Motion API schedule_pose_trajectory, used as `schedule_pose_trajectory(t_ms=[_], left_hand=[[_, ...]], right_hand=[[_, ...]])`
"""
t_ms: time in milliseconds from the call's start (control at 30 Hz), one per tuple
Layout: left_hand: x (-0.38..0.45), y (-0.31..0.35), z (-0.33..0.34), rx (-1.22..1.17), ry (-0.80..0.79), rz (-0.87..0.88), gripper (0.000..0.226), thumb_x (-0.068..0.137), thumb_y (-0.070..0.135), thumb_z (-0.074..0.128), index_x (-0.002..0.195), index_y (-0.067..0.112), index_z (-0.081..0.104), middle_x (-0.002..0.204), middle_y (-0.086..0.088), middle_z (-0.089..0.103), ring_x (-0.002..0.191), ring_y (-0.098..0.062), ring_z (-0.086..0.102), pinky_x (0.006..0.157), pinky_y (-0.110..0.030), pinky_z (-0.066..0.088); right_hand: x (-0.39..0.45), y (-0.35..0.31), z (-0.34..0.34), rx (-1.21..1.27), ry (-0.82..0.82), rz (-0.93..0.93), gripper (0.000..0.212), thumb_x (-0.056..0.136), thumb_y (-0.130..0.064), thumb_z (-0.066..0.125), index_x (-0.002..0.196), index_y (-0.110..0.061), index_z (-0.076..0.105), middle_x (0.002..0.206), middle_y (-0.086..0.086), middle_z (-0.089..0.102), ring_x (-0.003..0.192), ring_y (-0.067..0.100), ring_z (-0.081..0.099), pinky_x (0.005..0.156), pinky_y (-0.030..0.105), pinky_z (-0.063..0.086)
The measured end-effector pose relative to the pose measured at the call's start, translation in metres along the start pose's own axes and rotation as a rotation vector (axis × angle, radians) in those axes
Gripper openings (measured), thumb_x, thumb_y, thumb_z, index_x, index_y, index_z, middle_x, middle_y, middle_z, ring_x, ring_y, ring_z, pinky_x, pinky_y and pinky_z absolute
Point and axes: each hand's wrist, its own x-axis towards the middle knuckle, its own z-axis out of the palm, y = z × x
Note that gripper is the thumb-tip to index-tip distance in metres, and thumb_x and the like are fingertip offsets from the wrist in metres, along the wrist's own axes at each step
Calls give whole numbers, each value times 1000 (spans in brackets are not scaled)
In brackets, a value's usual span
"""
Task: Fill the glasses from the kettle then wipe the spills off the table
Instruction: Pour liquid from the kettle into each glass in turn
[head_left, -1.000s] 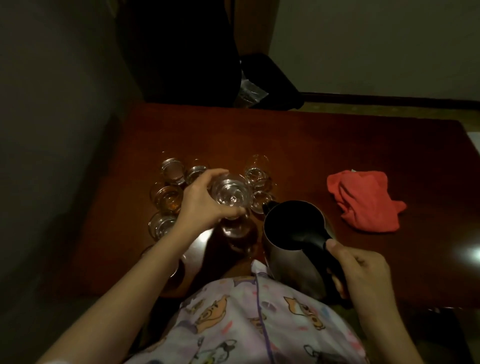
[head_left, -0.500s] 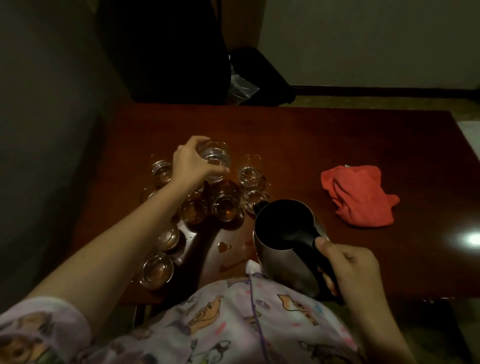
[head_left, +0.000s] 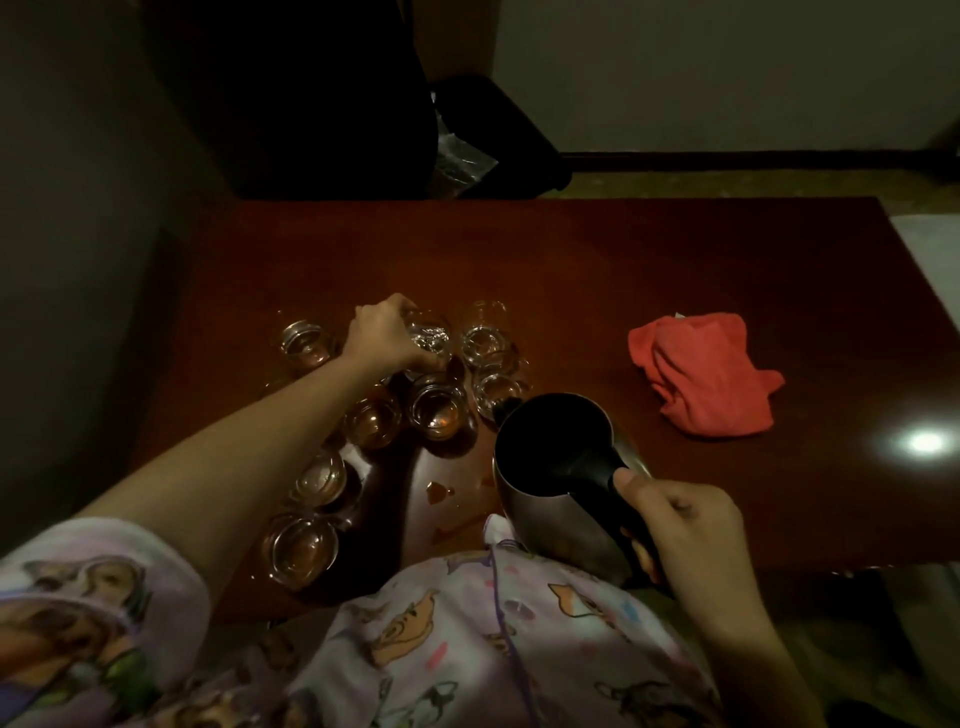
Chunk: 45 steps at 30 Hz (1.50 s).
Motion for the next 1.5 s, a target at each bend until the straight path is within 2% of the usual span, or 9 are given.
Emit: schedule_pose_trajectory(t_ms=[167, 467, 567, 767, 900, 967, 1133, 1300, 1500], left_hand=[[4, 2, 3, 11, -39, 3, 85, 57, 27, 87, 129, 10, 45, 128, -11, 55, 116, -29, 53, 88, -33, 46], [12, 9, 0, 36, -195, -1, 79, 68, 13, 79, 133, 11, 35, 130, -14, 49, 114, -31, 52, 85, -31, 47], [16, 13, -3, 82, -249, 6, 72, 78, 31, 71, 135, 10, 32, 125, -14, 51, 104, -27, 54, 80, -32, 47], [14, 41, 8, 165, -179, 83, 82, 80, 60, 57, 139, 11, 32, 122, -13, 57, 106, -27, 58, 96, -46, 46], [18, 62, 27, 497, -125, 135, 91, 74, 78, 42, 135, 10, 37, 124, -13, 57, 125, -31, 44, 114, -50, 15], [17, 71, 33, 576, -114, 112, 96, 73, 79, 42, 136, 7, 35, 130, -15, 52, 131, -32, 36, 114, -51, 12], [20, 85, 45, 615, -119, 12, 96, 73, 74, 51, 138, 6, 29, 137, -16, 46, 134, -34, 32, 111, -53, 20], [20, 84, 49, 499, -39, 2, 82, 74, 62, 63, 129, 5, 39, 126, -16, 52, 123, -33, 42, 100, -46, 35], [11, 81, 46, 341, 60, 63, 79, 70, 56, 71, 125, 6, 45, 117, -19, 56, 115, -32, 48, 96, -43, 44]], right_hand=[[1, 2, -2, -18, -2, -11, 58, 89, -34, 59, 39, -10, 43, 37, 5, 42, 38, 15, 37, 49, 33, 31], [5, 2, -2, -29, -15, -15, 57, 88, -32, 59, 36, -14, 41, 35, 4, 41, 36, 14, 38, 48, 31, 30], [6, 3, -5, -24, -13, -6, 57, 88, -32, 59, 36, -14, 42, 35, 4, 41, 36, 14, 38, 48, 32, 31], [7, 3, -5, -19, -37, 17, 55, 75, -53, 54, 38, -13, 43, 35, 4, 41, 37, 14, 39, 47, 37, 34], [9, 2, -7, -47, -41, 32, 58, 65, -64, 46, 39, -12, 44, 34, 4, 41, 36, 14, 39, 46, 39, 35], [10, 2, -7, -64, -42, 32, 55, 64, -63, 45, 38, -14, 45, 34, 4, 40, 37, 14, 39, 46, 42, 36], [12, 3, -9, -99, -40, 35, 54, 63, -63, 43, 39, -14, 44, 35, 4, 40, 37, 14, 39, 46, 44, 37], [15, 8, -11, -156, -41, 32, 57, 60, -64, 42, 45, -9, 44, 38, 2, 36, 41, 15, 36, 47, 37, 29], [17, 8, -14, -180, -50, 33, 57, 61, -63, 42, 48, -7, 43, 40, 5, 37, 42, 19, 37, 48, 45, 37]])
